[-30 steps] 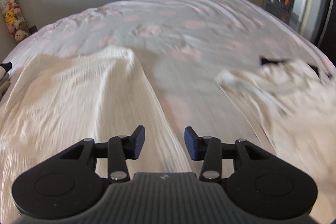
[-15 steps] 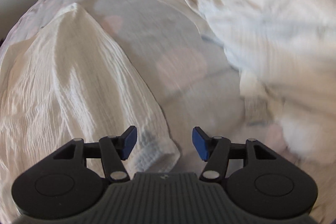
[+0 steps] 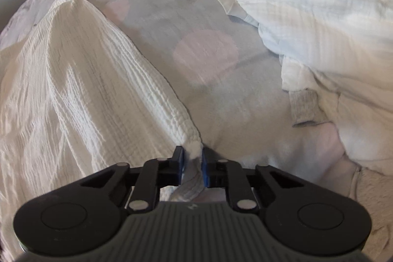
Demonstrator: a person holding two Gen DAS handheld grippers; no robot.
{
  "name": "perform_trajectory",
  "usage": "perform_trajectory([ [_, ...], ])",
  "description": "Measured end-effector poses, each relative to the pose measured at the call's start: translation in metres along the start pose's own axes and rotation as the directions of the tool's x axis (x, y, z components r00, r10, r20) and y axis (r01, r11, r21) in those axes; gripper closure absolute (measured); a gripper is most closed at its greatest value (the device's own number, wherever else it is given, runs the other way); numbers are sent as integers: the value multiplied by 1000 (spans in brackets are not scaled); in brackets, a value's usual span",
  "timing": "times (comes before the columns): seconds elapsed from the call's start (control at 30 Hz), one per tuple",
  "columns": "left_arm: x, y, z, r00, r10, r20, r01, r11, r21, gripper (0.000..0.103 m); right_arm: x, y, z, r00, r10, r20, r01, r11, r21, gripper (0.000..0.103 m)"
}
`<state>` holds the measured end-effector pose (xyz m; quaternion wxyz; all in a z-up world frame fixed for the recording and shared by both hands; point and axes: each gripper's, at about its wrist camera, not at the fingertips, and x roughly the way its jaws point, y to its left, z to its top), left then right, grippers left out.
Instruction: Fold clothes
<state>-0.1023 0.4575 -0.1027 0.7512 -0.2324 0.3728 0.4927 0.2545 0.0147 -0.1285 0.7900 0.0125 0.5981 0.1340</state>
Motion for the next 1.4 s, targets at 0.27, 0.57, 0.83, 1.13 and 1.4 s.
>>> perform_trajectory([
  [0.27,8,0,0,998,-38,-48,38,999,-11,57,-48,16,42,981,-156,111,169,979,-117,90],
  [0.57,13,-3,0,995,-53,-79,52,999,-9,57,-86,-10,120,885,-378,273,408,911,-60,90],
  [0.83,22,-10,-2,992,-52,-113,54,998,15,57,-29,-23,155,828,-487,278,519,853,-55,90],
  [1.13,28,-12,-1,989,-61,-133,63,998,10,57,-6,-26,135,837,-466,287,510,854,-102,68],
  [1.4,16,-10,-2,992,-78,-103,78,997,-3,57,-43,11,75,919,-218,328,269,956,-119,54],
])
